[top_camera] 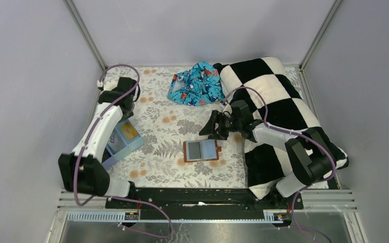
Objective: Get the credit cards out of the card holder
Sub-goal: Place the credit card in the storage box, then remove the credit card from the card holder.
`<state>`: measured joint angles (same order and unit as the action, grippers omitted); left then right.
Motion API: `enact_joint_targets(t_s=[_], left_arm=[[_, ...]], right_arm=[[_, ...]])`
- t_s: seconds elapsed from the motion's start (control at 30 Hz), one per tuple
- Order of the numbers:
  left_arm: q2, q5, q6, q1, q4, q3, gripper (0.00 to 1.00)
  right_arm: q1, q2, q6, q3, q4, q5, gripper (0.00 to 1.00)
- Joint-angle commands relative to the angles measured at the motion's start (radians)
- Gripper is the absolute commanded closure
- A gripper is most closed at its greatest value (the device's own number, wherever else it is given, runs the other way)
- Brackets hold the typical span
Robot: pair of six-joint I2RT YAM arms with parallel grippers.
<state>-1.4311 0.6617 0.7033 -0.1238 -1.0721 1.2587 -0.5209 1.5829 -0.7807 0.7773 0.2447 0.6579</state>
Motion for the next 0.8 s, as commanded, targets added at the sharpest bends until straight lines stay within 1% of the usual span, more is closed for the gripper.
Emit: enact_joint_targets(t_s=[0.0, 0.13, 0.23, 0.33, 0.4, 0.47, 0.53, 0.63, 0.77], left_arm=[[0.157, -0.212, -0.124, -0.061, 0.109, 0.033, 0.49], [0.277, -0.546, -0.126, -0.170, 0.303, -0.113, 0.47], [0.303, -0.772, -0.077, -0.263, 0.450, -0.243, 0.47], [0.280, -0.866, -0.009, -0.379, 0.597, -0.351, 0.47], [0.236, -0.906, 0.046, -0.429, 0.705, -0.407, 0.47], [0.193, -0.917, 0.089, -0.463, 0.767, -0.443, 0.47], [0.148, -0.919, 0.109, -0.485, 0.813, -0.463, 0.47], [0.076, -0.929, 0.125, -0.499, 0.883, -0.484, 0.47], [-0.016, -0.918, 0.124, -0.514, 0.891, -0.459, 0.47]], right_arm=[[-0.006, -0.068, 0.081, 0.053, -0.084, -0.076, 0.23], [-0.062, -0.057, 0.182, 0.093, -0.224, -0.204, 0.23], [-0.125, -0.030, 0.192, 0.109, -0.255, -0.263, 0.25], [-0.168, 0.009, 0.194, 0.123, -0.277, -0.302, 0.33], [-0.175, 0.036, 0.211, 0.137, -0.314, -0.348, 0.40], [-0.176, 0.045, 0.229, 0.151, -0.362, -0.414, 0.42], [-0.168, 0.034, 0.213, 0.137, -0.370, -0.474, 0.43], [-0.114, 0.026, 0.151, 0.073, -0.290, -0.423, 0.46], [-0.092, 0.043, 0.137, 0.048, -0.273, -0.393, 0.48]])
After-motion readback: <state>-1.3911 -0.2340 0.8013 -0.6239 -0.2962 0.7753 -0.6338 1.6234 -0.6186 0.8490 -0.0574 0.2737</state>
